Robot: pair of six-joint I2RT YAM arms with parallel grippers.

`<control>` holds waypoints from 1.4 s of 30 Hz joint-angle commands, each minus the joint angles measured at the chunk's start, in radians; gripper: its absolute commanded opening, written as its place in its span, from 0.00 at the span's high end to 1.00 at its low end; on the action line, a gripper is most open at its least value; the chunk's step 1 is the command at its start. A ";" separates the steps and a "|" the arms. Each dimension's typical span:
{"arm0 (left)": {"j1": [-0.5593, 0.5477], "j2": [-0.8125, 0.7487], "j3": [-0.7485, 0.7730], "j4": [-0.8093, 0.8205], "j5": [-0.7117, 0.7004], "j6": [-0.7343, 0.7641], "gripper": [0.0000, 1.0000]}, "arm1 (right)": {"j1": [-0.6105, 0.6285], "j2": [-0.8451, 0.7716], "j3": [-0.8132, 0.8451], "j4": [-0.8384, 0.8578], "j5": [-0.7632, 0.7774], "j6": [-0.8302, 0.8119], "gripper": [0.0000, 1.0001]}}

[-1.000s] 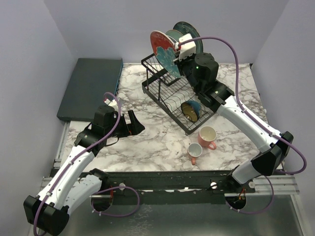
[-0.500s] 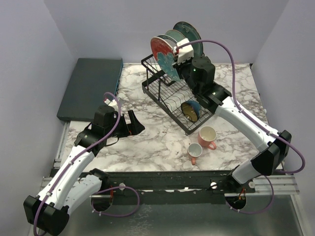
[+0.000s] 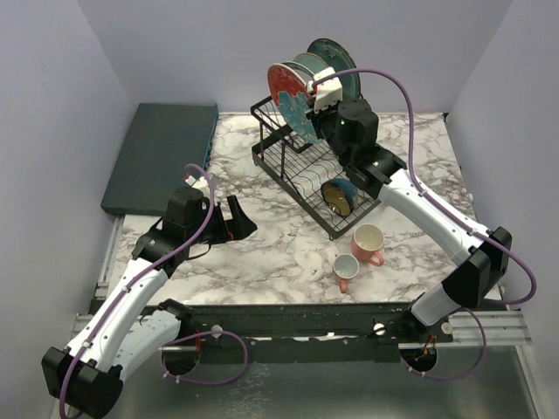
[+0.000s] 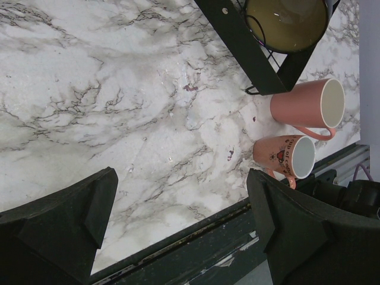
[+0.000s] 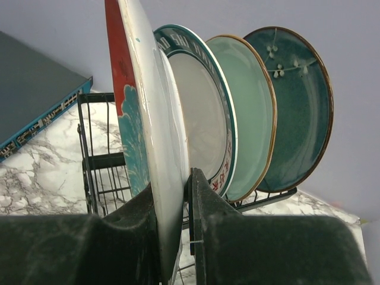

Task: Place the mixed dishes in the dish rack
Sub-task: Insert the plate into the dish rack.

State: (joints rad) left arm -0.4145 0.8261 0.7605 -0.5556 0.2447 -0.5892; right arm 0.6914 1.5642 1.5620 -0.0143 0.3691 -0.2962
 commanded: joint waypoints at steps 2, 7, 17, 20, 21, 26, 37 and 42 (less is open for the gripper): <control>-0.003 -0.002 -0.006 0.016 0.019 0.012 0.01 | -0.011 0.012 0.044 0.153 -0.019 0.027 1.00; -0.003 -0.002 -0.006 0.017 0.019 0.012 0.01 | -0.018 0.032 0.053 0.145 -0.028 0.036 1.00; -0.003 0.001 -0.006 0.017 0.022 0.014 0.01 | -0.027 0.074 0.071 0.128 -0.041 0.050 1.00; -0.003 0.001 -0.006 0.017 0.022 0.014 0.01 | -0.030 0.082 0.071 0.128 -0.045 0.056 1.00; -0.003 0.002 -0.006 0.016 0.022 0.014 0.01 | -0.031 0.085 0.072 0.129 -0.047 0.056 1.00; -0.003 0.001 -0.006 0.016 0.021 0.014 0.01 | -0.035 0.108 0.082 0.127 -0.053 0.060 1.00; -0.003 0.003 -0.006 0.016 0.019 0.014 0.01 | -0.039 0.138 0.083 0.131 -0.059 0.065 1.00; -0.003 0.005 -0.006 0.016 0.019 0.015 0.01 | -0.043 0.155 0.081 0.130 -0.064 0.068 1.00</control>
State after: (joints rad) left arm -0.4145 0.8288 0.7605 -0.5552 0.2466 -0.5873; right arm 0.6586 1.7138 1.5986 0.0566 0.3077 -0.2359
